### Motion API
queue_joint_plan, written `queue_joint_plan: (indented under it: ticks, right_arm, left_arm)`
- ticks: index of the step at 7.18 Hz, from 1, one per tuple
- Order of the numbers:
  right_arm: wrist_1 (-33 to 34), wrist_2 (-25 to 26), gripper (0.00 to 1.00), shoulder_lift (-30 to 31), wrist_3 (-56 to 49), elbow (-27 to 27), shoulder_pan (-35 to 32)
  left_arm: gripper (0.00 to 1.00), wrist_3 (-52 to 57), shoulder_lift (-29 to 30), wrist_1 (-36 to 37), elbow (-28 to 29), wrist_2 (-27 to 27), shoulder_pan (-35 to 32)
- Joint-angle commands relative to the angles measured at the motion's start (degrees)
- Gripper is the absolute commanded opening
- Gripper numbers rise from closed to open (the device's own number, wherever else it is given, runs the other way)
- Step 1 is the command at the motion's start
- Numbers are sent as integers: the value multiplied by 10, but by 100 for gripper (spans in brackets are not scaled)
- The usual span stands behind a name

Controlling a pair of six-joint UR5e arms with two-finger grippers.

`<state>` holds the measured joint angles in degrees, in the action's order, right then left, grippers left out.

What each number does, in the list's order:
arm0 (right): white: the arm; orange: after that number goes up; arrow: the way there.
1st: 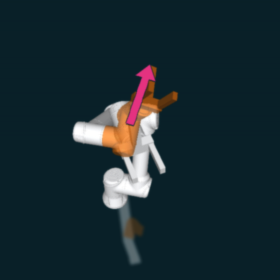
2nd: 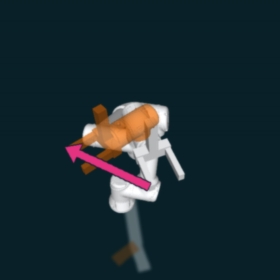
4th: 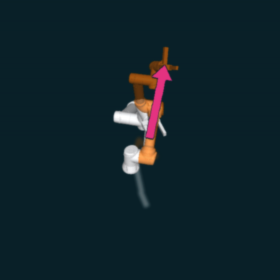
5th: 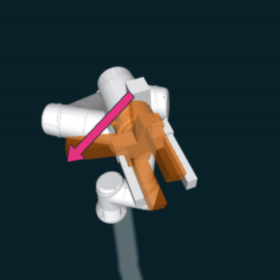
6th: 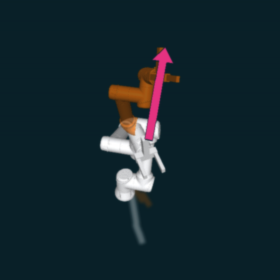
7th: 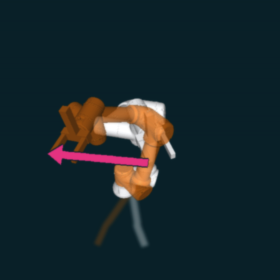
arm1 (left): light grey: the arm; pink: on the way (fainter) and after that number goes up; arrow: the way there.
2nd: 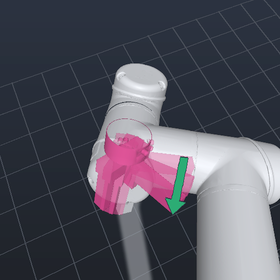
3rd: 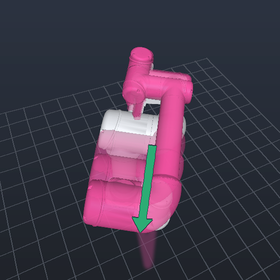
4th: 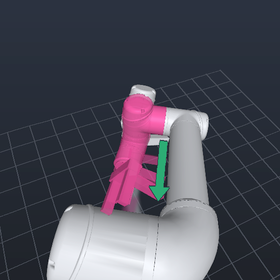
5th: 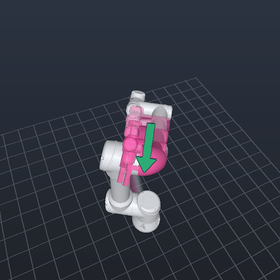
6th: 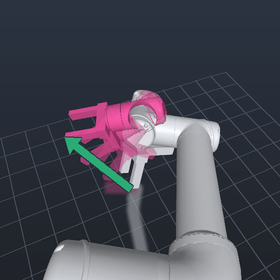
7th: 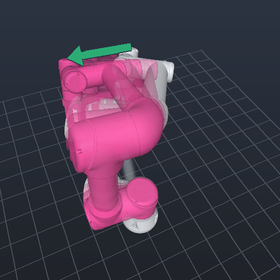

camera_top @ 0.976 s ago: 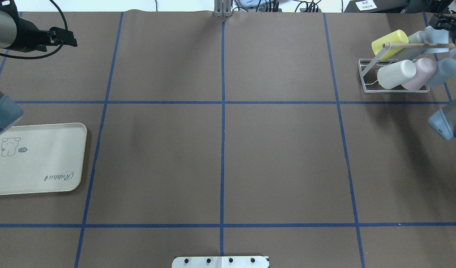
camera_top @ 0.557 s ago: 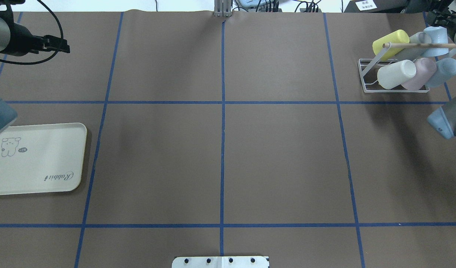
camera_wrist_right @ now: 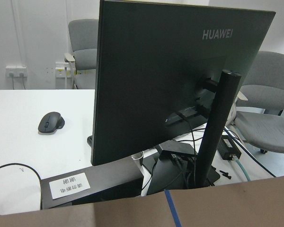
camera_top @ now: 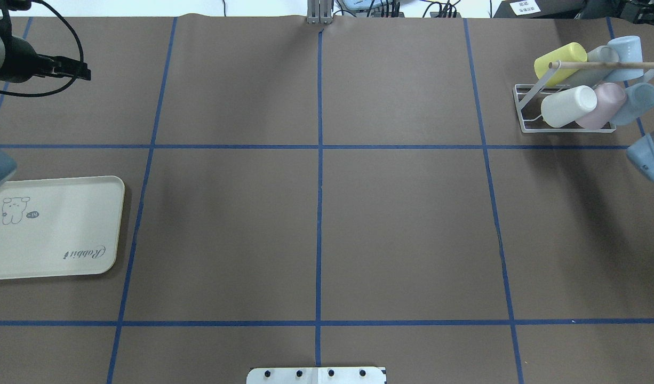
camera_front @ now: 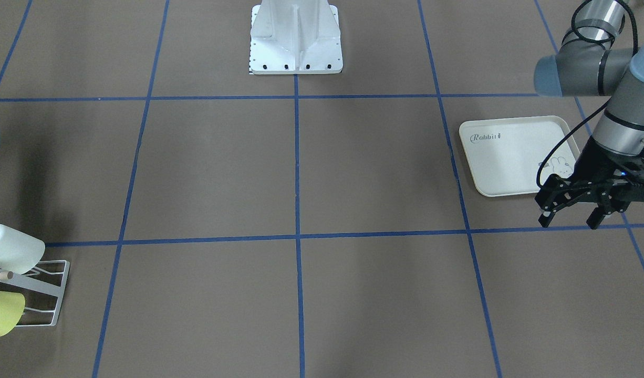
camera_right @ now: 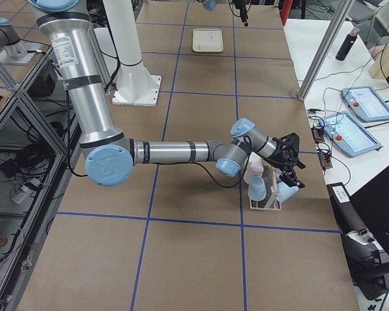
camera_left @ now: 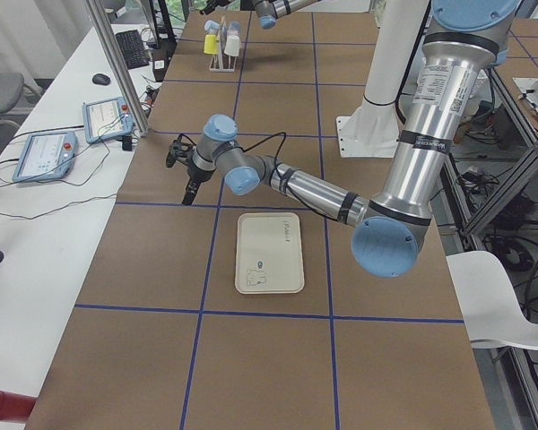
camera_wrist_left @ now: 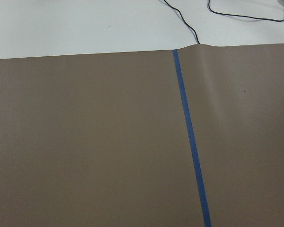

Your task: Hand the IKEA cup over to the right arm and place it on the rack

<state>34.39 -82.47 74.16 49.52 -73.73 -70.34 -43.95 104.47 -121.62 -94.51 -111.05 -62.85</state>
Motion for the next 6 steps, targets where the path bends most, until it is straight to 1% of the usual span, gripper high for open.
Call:
queue_joint_plan:
  ticks: [1,2,3,4,5,6]
  right_arm:
    - [77,-109,100,-23,-96,-18,-77]
    - [148,-147,100,-23,-171,-49,-107]
    - [219,-200,100,-17,-226,-89,-138]
    - [306,-278,100,-2,-246,-142,-172]
    - [389,-316,100,39,-303,-203,-179]
    - [478,-338,100,68,-381,-261,-180]
  left_arm:
    - [99,111,-20,24,0,-7,-42]
    - [99,136,-34,41,0,-33,-72]
    - [99,195,-40,51,14,-90,-124]
    - [99,272,-40,77,37,-148,-176]
    - [99,316,-37,155,38,-197,-227]
    - [99,356,-30,249,35,-205,-242]
